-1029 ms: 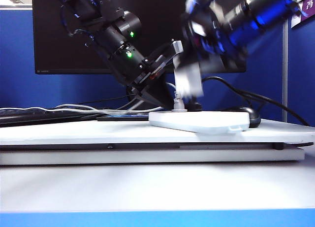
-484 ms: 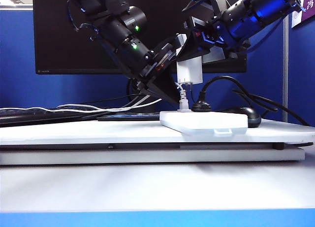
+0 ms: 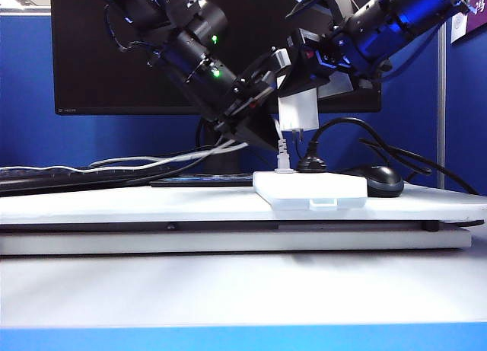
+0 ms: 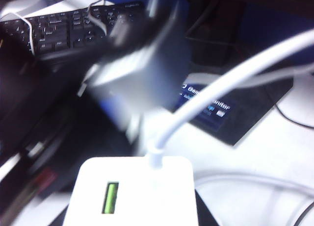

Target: Unplug the white charger from the socket, then place it next to the socket.

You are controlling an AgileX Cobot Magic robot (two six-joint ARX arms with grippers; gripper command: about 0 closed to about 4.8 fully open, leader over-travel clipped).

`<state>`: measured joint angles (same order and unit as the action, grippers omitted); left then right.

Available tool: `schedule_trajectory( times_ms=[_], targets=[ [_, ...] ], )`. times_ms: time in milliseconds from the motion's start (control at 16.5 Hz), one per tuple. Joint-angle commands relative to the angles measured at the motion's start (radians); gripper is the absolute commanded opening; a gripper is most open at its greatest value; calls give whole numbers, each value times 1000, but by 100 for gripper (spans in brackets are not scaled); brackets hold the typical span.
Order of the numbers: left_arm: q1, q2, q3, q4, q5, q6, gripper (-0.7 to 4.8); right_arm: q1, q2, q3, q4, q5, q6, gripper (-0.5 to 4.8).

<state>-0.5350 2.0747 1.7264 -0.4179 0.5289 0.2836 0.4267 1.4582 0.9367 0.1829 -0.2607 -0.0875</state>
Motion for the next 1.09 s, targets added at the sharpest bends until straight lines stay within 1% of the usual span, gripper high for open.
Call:
schedule_trajectory(
  times_ms=[61,182,303,424,484,606,787,908,1090],
  targets=[
    [2,-6,8,98,-39,-22,-5,4,-5,3,-3,-3,1,8],
    [10,-9,11,98,-36,-58,-5,4,-15,4,-4,-1,0,8],
    [24,-39,11,91,-36,-61,-5,4,-42,4,-7,33,-10,8],
    [35,-77,11,80,-17,-74,-5,-2,-56,4,-7,40,-21,8],
    [35,-95,11,62,-8,-76,-5,-5,-64,3,-11,38,-21,8],
    [46,-146,12,-21,-15,-75,-5,-6,-83,5,-33,38,-21,8],
    [46,-181,16,-95,-101,-74,-5,-6,-103,5,-29,38,-21,8],
    [46,-182,17,-130,-96,-74,-5,-6,-105,5,-30,38,-18,8],
    [46,-192,17,-164,-98,-74,-5,-6,-108,5,-29,-27,-7,8]
  ],
)
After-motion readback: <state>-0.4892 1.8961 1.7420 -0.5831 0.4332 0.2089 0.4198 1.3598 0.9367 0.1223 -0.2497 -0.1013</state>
